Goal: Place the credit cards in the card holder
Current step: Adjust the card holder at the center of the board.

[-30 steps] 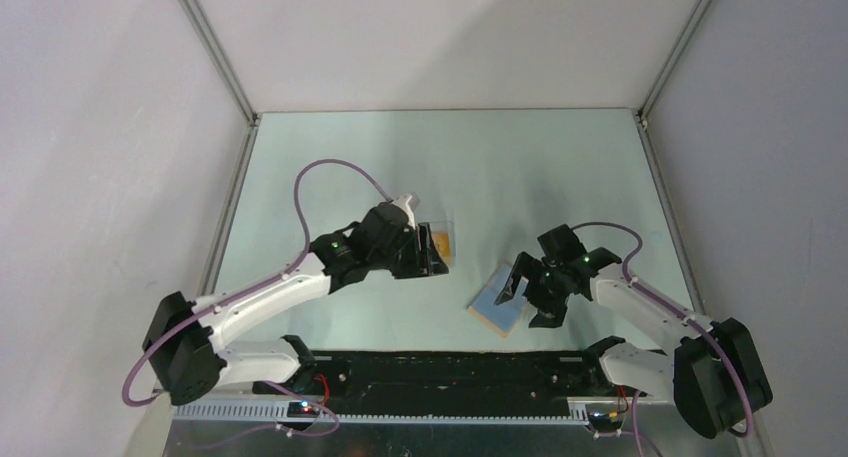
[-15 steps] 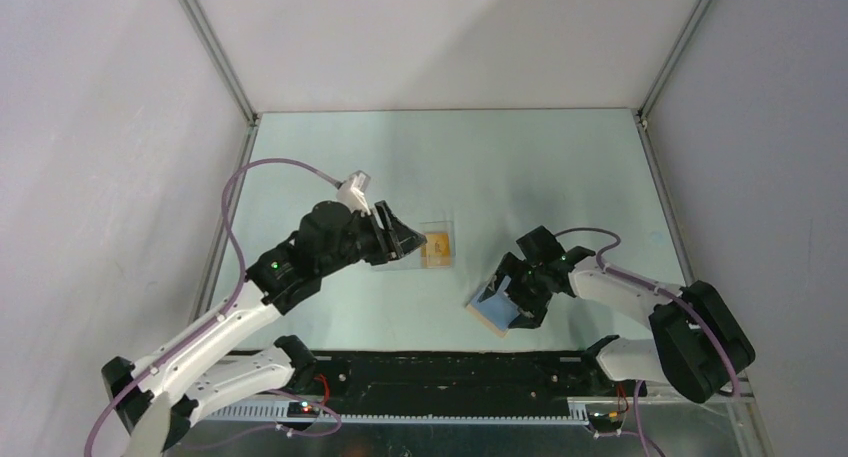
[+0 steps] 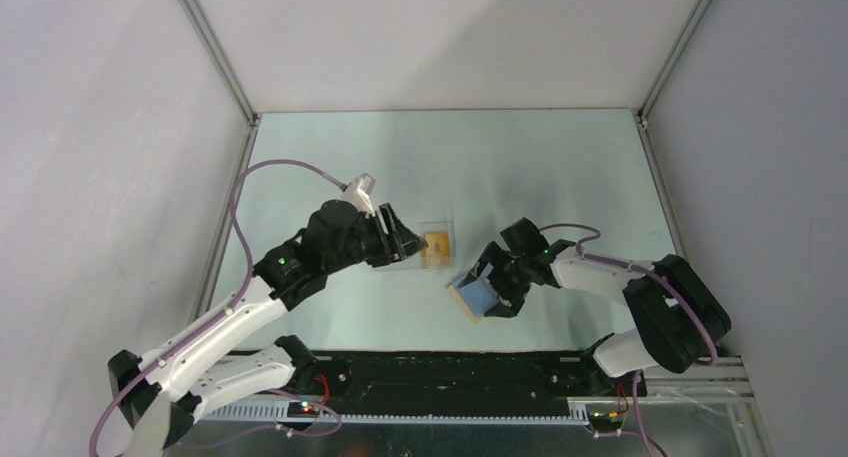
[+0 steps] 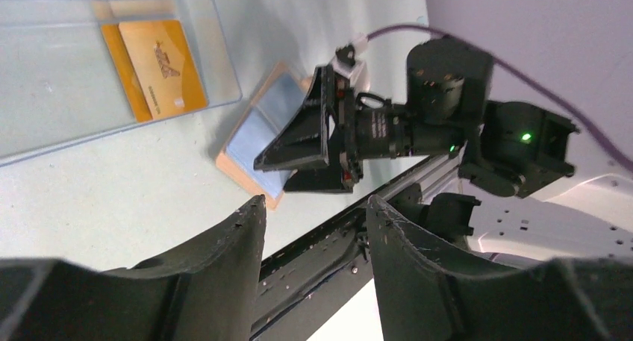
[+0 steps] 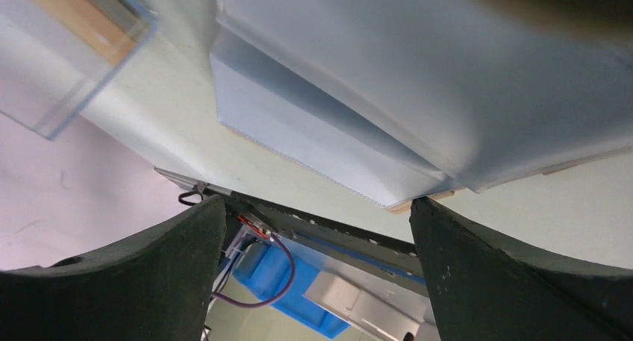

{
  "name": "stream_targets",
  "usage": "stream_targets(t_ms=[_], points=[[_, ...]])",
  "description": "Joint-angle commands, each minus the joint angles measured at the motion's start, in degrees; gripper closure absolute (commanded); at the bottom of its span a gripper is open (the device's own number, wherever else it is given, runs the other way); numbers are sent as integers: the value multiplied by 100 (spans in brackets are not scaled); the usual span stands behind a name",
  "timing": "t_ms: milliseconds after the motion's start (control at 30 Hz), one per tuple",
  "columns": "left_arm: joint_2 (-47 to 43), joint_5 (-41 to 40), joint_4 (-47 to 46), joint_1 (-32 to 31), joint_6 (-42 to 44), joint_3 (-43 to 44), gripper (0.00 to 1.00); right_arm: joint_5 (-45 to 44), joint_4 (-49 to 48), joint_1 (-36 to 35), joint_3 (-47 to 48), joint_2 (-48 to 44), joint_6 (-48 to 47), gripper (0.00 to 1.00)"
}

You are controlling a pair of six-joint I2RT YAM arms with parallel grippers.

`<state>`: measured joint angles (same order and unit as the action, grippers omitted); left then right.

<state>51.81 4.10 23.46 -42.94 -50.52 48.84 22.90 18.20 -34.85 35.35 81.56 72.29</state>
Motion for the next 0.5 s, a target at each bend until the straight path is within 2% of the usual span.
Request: stream_targets(t_ms=[0,133,200,300,367,400,467], points=[[167,240,29,20,15,-225,43,-399,-687,-50,632,312,-325,4],[264,292,29,10,-61,-453,43,-369,-154,-117,981,-1,-931,7],[337,311,24,6,-89,-573,43,-421,25,-115,1004,-327,-1262,16],[526,296,4,-144,-134,-711,44,-535,250,144,1103,-752,-1742,23],[767,264,-79,-307,-198,-758,45,-525,405,487,1247,-750,-2020,32],[953,257,-132,-427,-232,-769,47,-414,439,610,1308,-613,-2102,46],[1313,269,-326,-646,-308,-751,51,-203,528,1047,1722,-221,-2393,67]])
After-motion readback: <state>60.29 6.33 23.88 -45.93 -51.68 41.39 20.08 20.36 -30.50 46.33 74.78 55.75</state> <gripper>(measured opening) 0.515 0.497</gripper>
